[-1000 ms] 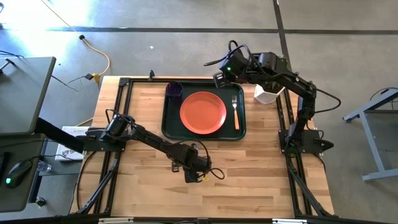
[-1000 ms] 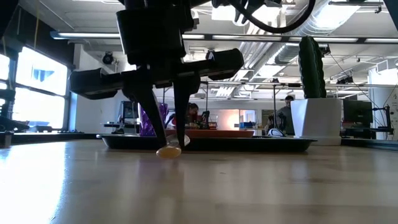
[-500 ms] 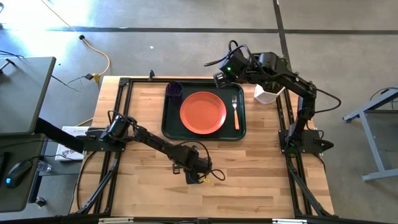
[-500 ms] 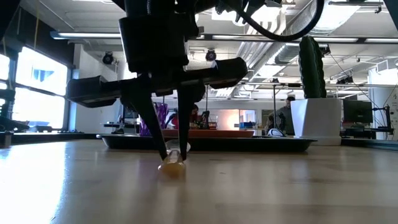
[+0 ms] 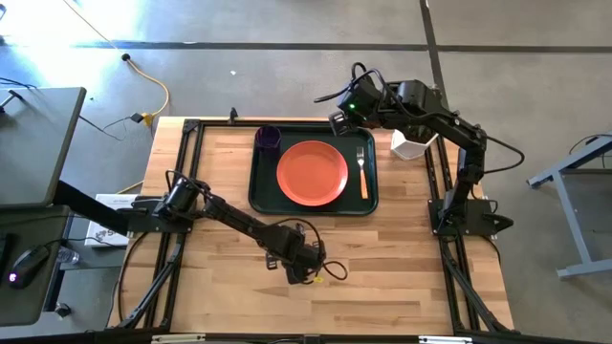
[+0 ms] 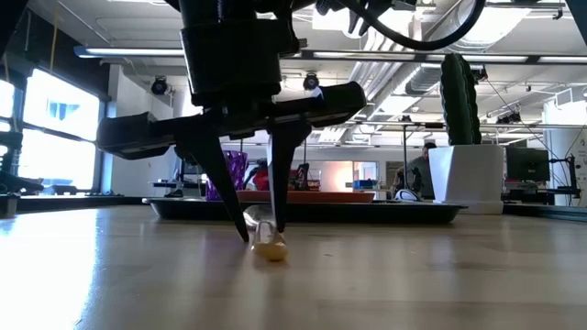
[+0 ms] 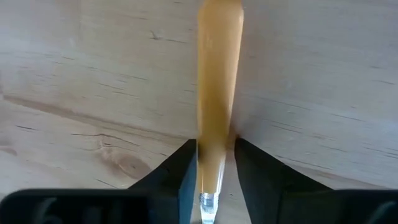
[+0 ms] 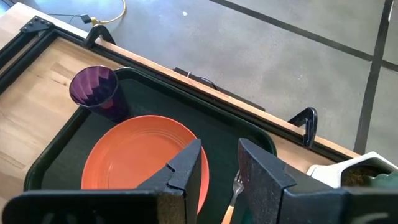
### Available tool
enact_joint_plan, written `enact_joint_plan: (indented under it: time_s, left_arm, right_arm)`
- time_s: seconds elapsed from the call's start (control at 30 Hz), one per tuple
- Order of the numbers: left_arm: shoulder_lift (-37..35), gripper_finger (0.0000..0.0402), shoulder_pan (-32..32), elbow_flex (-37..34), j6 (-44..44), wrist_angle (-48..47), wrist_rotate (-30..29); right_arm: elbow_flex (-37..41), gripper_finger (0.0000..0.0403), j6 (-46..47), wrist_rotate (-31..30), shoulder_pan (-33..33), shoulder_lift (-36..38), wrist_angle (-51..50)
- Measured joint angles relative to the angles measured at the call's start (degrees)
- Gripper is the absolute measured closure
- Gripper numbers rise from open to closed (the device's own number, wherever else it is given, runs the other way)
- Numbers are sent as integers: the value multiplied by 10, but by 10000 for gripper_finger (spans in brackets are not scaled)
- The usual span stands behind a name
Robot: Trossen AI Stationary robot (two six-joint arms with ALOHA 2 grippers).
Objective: Pick and place plate/cup/fork/spoon on tray
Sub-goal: Put the yellow spoon on the black serving tray to the left of the yellow fork
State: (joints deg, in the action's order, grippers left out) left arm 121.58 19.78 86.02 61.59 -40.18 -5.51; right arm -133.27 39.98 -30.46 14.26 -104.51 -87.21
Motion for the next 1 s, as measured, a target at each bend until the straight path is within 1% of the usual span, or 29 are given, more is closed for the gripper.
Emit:
enact_joint_plan:
  time_s: [0.23, 0.43, 0.53, 0.63, 0.73, 0.9, 1.0]
  left_arm:
    - [0, 267, 10, 0, -24, -2, -23]
    - [-4, 258, 16, 3, -50, -22, -49]
    - [-6, 259, 17, 20, -80, -66, -52]
    - [-8, 258, 16, 31, -131, -105, -52]
    - [-8, 257, 12, 34, -173, -111, -52]
    - [-8, 257, 12, 34, -226, -124, -56]
    - [-11, 257, 12, 34, -250, -155, -56]
  right_arm:
    - [0, 306, 1, 11, 0, 0, 0]
    - [0, 306, 1, 16, 0, 0, 0]
    - [0, 306, 3, 18, 0, 0, -4]
    - [0, 306, 24, 29, 0, 0, -9]
    - [0, 306, 19, 41, 0, 0, -9]
    - [0, 306, 15, 41, 0, 0, -9]
    - [0, 306, 16, 44, 0, 0, -9]
